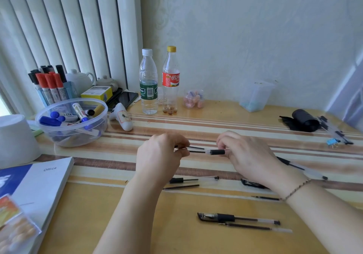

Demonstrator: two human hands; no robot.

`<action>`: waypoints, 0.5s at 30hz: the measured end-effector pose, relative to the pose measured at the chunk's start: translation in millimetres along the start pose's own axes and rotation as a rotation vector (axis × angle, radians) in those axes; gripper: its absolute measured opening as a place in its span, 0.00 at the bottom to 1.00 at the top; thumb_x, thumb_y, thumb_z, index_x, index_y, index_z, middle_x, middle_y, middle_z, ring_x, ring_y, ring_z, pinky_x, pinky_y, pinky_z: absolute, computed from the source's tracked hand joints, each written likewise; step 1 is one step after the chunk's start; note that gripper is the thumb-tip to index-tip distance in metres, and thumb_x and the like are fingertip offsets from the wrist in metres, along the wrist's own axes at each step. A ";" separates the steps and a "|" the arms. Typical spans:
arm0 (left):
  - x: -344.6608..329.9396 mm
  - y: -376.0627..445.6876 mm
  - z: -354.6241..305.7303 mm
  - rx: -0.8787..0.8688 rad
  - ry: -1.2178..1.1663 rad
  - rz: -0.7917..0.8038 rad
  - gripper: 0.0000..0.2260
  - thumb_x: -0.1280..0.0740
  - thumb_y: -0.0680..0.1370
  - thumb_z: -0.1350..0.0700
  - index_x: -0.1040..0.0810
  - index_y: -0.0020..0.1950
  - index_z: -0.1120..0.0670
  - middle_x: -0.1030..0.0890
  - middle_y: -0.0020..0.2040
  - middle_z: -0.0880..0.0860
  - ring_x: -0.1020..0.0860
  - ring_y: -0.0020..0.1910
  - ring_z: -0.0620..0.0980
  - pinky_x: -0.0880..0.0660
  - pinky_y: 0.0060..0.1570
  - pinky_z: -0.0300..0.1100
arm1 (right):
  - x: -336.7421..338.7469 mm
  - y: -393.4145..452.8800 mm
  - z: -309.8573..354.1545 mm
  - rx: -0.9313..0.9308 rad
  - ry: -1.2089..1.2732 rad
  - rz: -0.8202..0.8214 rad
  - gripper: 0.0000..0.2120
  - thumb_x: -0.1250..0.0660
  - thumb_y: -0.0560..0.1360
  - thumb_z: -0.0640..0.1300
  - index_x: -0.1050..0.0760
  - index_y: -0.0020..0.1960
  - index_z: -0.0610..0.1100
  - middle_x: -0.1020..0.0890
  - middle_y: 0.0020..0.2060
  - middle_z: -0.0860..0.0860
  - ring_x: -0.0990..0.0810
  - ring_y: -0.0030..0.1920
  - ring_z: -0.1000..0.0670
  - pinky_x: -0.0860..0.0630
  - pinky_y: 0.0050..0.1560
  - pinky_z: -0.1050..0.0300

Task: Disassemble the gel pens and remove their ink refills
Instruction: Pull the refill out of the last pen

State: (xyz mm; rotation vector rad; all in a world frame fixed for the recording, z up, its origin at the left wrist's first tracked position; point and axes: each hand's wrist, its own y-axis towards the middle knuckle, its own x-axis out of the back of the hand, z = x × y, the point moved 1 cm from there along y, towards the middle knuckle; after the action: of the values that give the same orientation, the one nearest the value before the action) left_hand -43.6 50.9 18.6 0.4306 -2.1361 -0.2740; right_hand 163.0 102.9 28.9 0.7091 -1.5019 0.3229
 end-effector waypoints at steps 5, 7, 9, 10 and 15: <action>-3.1 -1.9 -5.9 -0.032 -0.088 0.016 0.06 0.28 0.74 0.54 0.18 0.42 0.41 0.16 0.43 0.40 0.21 0.42 0.44 0.23 0.41 0.42 | 11.7 -39.6 -13.9 -0.139 0.135 -0.130 0.16 0.46 0.74 0.68 0.30 0.46 0.57 0.21 0.43 0.61 0.26 0.31 0.59 0.32 0.27 0.61; -2.9 -1.2 -3.7 -0.025 -0.188 -0.007 0.09 0.29 0.74 0.56 0.18 0.39 0.42 0.16 0.43 0.42 0.20 0.43 0.48 0.22 0.42 0.45 | 10.0 -59.0 -25.5 -0.254 0.304 -0.201 0.21 0.53 0.73 0.72 0.29 0.45 0.61 0.19 0.34 0.59 0.23 0.30 0.58 0.29 0.26 0.60; -2.1 -0.2 -3.5 -0.027 -0.311 -0.036 0.10 0.29 0.74 0.58 0.19 0.38 0.42 0.15 0.41 0.46 0.20 0.38 0.52 0.21 0.40 0.49 | 4.0 -73.1 -36.6 -0.352 0.455 -0.241 0.24 0.58 0.75 0.69 0.26 0.42 0.62 0.22 0.24 0.59 0.27 0.24 0.57 0.30 0.25 0.58; -1.5 -0.2 -5.5 -0.042 -0.351 -0.049 0.10 0.28 0.74 0.58 0.18 0.38 0.43 0.15 0.39 0.47 0.22 0.32 0.51 0.22 0.35 0.48 | 0.8 -75.5 -39.1 -0.350 0.478 -0.251 0.24 0.56 0.75 0.68 0.24 0.41 0.61 0.24 0.21 0.57 0.31 0.21 0.56 0.35 0.25 0.59; -3.3 -5.8 -19.2 -0.105 -0.435 -0.026 0.09 0.28 0.74 0.59 0.17 0.38 0.45 0.17 0.35 0.41 0.34 0.24 0.47 0.33 0.26 0.40 | -5.6 -72.2 -36.8 -0.247 0.609 -0.301 0.05 0.39 0.76 0.57 0.26 0.48 0.59 0.18 0.34 0.55 0.19 0.35 0.48 0.21 0.37 0.46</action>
State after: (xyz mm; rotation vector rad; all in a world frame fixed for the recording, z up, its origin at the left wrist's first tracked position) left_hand -24.8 46.3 24.9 0.3618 -2.5254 -0.5323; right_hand 235.5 71.5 10.1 0.5607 -0.8245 0.1028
